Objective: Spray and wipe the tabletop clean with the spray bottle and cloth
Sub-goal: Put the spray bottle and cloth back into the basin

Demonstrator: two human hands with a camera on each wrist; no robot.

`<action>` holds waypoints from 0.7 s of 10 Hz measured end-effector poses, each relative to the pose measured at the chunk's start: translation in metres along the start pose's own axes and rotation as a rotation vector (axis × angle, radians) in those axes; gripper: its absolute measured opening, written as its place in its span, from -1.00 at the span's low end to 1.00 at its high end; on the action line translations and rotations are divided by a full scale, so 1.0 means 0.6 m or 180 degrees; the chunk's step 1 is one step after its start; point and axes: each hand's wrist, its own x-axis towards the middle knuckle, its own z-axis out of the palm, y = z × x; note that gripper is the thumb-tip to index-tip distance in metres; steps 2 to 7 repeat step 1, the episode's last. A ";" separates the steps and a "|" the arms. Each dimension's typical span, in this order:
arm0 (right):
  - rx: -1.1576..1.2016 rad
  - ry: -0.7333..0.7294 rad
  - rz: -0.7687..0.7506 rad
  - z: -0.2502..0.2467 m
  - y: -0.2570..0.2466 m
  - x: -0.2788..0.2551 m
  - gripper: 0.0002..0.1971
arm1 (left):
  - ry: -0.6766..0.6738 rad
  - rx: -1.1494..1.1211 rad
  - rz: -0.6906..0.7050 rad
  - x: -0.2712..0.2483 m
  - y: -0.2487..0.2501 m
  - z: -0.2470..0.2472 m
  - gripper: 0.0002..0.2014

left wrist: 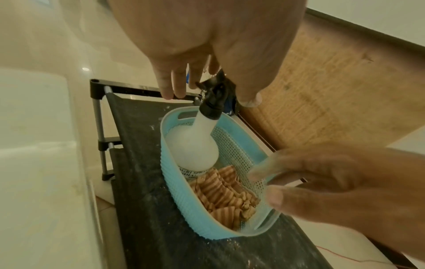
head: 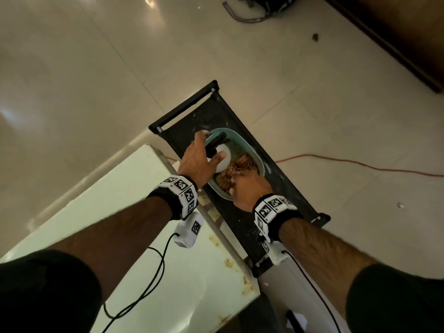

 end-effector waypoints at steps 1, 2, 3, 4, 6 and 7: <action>0.0176 0.0188 0.0107 -0.022 0.003 -0.053 -0.52 | 0.0016 0.0072 -0.0077 -0.021 0.010 -0.029 -0.26; 0.0176 0.0188 0.0107 -0.022 0.003 -0.053 -0.52 | 0.0016 0.0072 -0.0077 -0.021 0.010 -0.029 -0.26; 0.0176 0.0188 0.0107 -0.022 0.003 -0.053 -0.52 | 0.0016 0.0072 -0.0077 -0.021 0.010 -0.029 -0.26; 0.0176 0.0188 0.0107 -0.022 0.003 -0.053 -0.52 | 0.0016 0.0072 -0.0077 -0.021 0.010 -0.029 -0.26; 0.0176 0.0188 0.0107 -0.022 0.003 -0.053 -0.52 | 0.0016 0.0072 -0.0077 -0.021 0.010 -0.029 -0.26; 0.0176 0.0188 0.0107 -0.022 0.003 -0.053 -0.52 | 0.0016 0.0072 -0.0077 -0.021 0.010 -0.029 -0.26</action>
